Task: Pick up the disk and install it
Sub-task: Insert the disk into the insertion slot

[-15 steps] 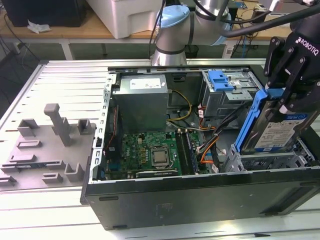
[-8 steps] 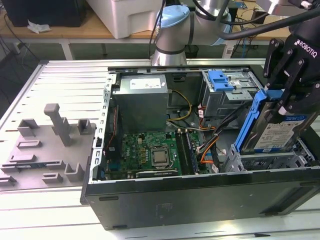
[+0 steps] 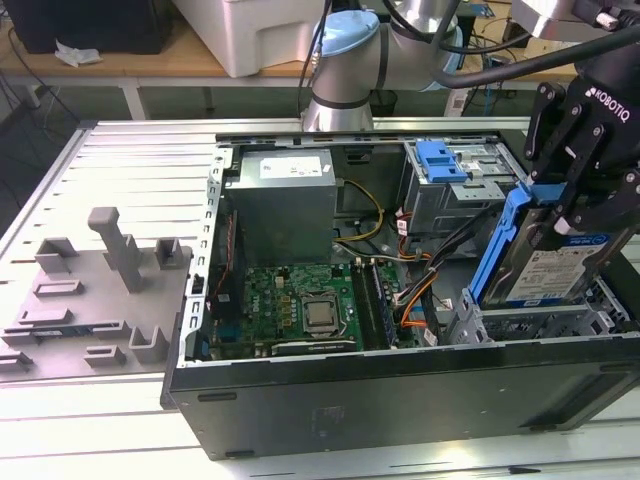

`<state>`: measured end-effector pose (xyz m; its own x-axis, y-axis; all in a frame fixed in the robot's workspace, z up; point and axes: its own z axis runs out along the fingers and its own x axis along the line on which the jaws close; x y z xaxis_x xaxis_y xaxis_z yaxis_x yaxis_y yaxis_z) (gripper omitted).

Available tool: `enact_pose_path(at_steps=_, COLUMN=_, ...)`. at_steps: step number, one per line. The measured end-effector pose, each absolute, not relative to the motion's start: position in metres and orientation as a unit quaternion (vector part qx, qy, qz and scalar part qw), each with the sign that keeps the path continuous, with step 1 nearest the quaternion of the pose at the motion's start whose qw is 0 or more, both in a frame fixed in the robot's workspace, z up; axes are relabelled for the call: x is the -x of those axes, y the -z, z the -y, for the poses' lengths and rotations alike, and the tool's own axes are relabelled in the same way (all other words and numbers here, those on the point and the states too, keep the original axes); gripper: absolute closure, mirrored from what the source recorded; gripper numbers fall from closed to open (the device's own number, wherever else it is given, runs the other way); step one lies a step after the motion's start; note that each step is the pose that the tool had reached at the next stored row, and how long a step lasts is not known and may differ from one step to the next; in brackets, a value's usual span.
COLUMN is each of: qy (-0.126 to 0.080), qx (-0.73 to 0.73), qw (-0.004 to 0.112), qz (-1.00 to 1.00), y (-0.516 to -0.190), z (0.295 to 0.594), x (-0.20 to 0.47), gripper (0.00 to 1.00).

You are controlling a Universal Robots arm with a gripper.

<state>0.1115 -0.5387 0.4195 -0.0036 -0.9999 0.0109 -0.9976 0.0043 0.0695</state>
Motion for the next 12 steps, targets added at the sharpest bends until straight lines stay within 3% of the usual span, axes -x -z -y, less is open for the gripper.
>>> enact_pose_path(at_steps=12, qy=0.021, qx=-0.705, qw=0.028, qz=0.708, y=-0.4140, z=0.5387, x=-0.1115, gripper=0.63)
